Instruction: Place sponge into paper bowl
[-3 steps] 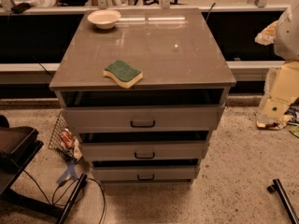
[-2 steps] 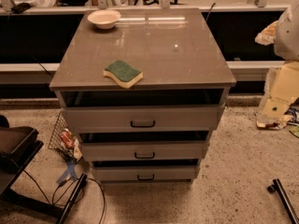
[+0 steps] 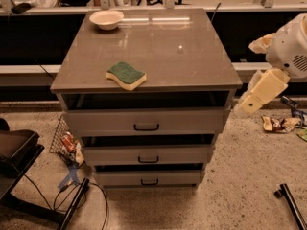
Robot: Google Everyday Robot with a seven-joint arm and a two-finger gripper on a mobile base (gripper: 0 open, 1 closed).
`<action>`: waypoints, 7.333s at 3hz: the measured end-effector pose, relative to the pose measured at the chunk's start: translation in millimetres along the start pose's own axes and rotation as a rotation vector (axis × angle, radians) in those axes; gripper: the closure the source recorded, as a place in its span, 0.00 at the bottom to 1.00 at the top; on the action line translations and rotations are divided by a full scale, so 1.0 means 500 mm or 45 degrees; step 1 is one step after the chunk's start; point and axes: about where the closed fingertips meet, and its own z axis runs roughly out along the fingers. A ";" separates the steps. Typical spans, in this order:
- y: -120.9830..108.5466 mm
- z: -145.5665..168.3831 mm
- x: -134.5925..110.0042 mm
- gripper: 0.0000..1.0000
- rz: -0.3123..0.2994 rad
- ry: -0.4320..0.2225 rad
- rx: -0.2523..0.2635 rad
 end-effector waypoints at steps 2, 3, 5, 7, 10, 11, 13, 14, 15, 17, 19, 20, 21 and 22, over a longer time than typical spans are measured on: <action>-0.023 0.125 -0.047 0.00 0.124 -0.673 0.095; -0.043 0.110 -0.085 0.00 0.159 -0.789 0.254; -0.079 0.119 -0.115 0.00 0.152 -0.764 0.334; -0.066 0.277 -0.219 0.00 0.152 -0.743 0.157; -0.039 0.462 -0.372 0.00 0.187 -0.826 -0.002; -0.033 0.504 -0.383 0.18 0.189 -0.818 -0.007; -0.022 0.529 -0.393 0.64 0.190 -0.818 -0.011; -0.019 0.530 -0.396 0.87 0.187 -0.819 -0.015; -0.017 0.532 -0.399 1.00 0.185 -0.820 -0.019; -0.071 0.391 -0.461 1.00 0.058 -0.768 0.030; -0.204 0.417 -0.515 1.00 0.070 -0.494 -0.063; -0.226 0.542 -0.528 1.00 0.132 -0.332 -0.208; -0.273 0.585 -0.537 1.00 0.198 -0.281 -0.241; -0.317 0.549 -0.569 1.00 0.186 -0.332 -0.180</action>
Offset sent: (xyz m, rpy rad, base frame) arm 0.1045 0.0263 0.0056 0.7749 -0.6024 -0.1684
